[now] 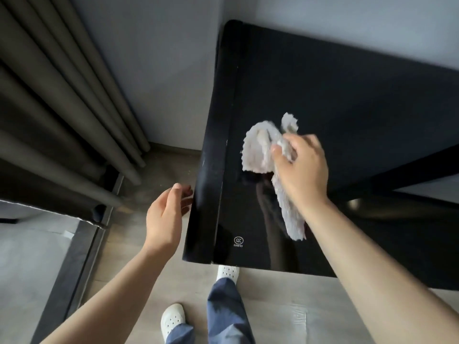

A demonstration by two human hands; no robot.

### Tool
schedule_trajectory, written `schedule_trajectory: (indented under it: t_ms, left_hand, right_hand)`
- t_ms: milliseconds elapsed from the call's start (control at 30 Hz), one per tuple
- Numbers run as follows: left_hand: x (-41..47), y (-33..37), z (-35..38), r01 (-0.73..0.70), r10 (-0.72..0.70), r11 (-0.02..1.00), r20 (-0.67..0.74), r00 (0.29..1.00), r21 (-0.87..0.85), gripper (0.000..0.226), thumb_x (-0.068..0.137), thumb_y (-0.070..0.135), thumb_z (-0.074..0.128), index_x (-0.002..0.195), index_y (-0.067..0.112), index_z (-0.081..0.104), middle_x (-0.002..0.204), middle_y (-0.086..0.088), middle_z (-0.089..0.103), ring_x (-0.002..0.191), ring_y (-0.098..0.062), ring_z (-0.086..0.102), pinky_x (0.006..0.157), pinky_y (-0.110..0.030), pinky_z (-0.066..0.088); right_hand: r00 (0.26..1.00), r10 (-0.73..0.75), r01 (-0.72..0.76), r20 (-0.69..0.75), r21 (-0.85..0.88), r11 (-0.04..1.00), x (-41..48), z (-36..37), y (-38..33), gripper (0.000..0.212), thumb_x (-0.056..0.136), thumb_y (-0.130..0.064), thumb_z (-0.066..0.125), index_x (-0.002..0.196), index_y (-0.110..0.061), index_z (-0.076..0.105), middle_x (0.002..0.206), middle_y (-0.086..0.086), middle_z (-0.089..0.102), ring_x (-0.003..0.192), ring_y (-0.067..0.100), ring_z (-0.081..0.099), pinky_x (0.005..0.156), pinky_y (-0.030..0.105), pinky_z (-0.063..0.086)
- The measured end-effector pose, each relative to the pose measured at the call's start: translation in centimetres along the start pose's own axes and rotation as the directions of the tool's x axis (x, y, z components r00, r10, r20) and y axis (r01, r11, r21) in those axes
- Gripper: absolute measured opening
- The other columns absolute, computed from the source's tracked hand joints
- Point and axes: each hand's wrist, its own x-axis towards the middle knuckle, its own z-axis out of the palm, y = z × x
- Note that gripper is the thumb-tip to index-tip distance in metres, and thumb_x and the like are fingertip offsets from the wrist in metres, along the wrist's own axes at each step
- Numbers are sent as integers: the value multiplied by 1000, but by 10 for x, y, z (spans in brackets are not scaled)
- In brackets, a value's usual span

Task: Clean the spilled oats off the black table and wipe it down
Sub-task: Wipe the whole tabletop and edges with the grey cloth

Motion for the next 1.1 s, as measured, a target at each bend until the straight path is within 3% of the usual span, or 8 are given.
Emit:
schedule_trajectory:
  t_ms: [67, 167, 333, 467, 600, 867, 1000, 1100]
  left_hand:
    - [-4, -6, -10, -26, 22, 996, 44, 999, 89, 31, 99, 31, 44, 97, 13, 69, 96, -4, 72, 92, -19, 68, 91, -40, 52]
    - [-12, -12, -29, -63, 47, 978, 87, 995, 198, 28, 99, 33, 45, 92, 20, 68, 94, -1, 72, 92, -17, 68, 91, -44, 52]
    - [-30, -21, -71, -6, -28, 947, 102, 994, 322, 41, 80, 54, 44, 92, 23, 68, 93, 6, 72, 89, -13, 68, 93, -46, 50]
    - [-48, -28, -98, 34, -74, 925, 92, 993, 379, 31, 90, 45, 47, 91, 22, 68, 93, 8, 71, 86, -14, 67, 93, -47, 49]
    - [-63, -19, -110, 36, -79, 923, 96, 992, 382, 42, 79, 54, 43, 89, 22, 68, 92, 8, 71, 84, -14, 67, 91, -45, 51]
    - [-46, 14, -106, -79, 49, 860, 72, 996, 504, 32, 84, 44, 56, 81, 14, 66, 78, -11, 68, 80, -28, 65, 75, -41, 53]
    - [-17, 31, -96, -158, 119, 793, 104, 987, 588, 14, 91, 24, 57, 78, 22, 62, 72, 8, 64, 66, 1, 55, 59, -18, 40]
    - [13, 42, -87, -218, 128, 729, 184, 975, 649, 17, 89, 17, 59, 76, 28, 61, 69, 12, 61, 64, 4, 54, 54, -8, 35]
  right_hand:
    - [990, 138, -141, -37, -104, 985, 16, 19, -8, 25, 93, -38, 53, 110, -23, 63, 105, -5, 48, 101, 22, 53, 69, 27, 37]
    - [997, 78, -78, -11, -248, 966, -21, 38, -22, 29, 93, -39, 50, 116, -24, 60, 114, 2, 53, 103, 24, 51, 68, 31, 38]
    - [968, -199, 223, 154, -157, 962, -138, 21, -33, 25, 85, -33, 64, 109, -25, 65, 102, -8, 57, 85, 14, 54, 49, 18, 30]
    - [949, -158, 173, 272, -34, 984, -181, 9, -33, 22, 84, -41, 57, 102, -29, 65, 95, -15, 54, 82, 8, 53, 52, 26, 42]
    - [918, -154, 97, 366, 171, 981, -204, -13, -41, 29, 83, -46, 53, 97, -25, 68, 92, -16, 55, 77, 1, 54, 63, 18, 43]
    - [999, -3, -2, 33, 148, 989, -88, -30, -79, 24, 89, -31, 62, 109, -20, 68, 97, -10, 56, 83, 7, 56, 66, 11, 39]
    - [998, 32, -40, 63, 125, 991, -17, -15, -78, 28, 92, -36, 58, 114, -21, 65, 97, -8, 53, 84, 12, 55, 66, 19, 38]
    - [998, 30, -37, 56, 120, 992, 42, -1, -73, 22, 93, -36, 57, 105, -19, 65, 99, -5, 53, 86, 13, 54, 69, 22, 37]
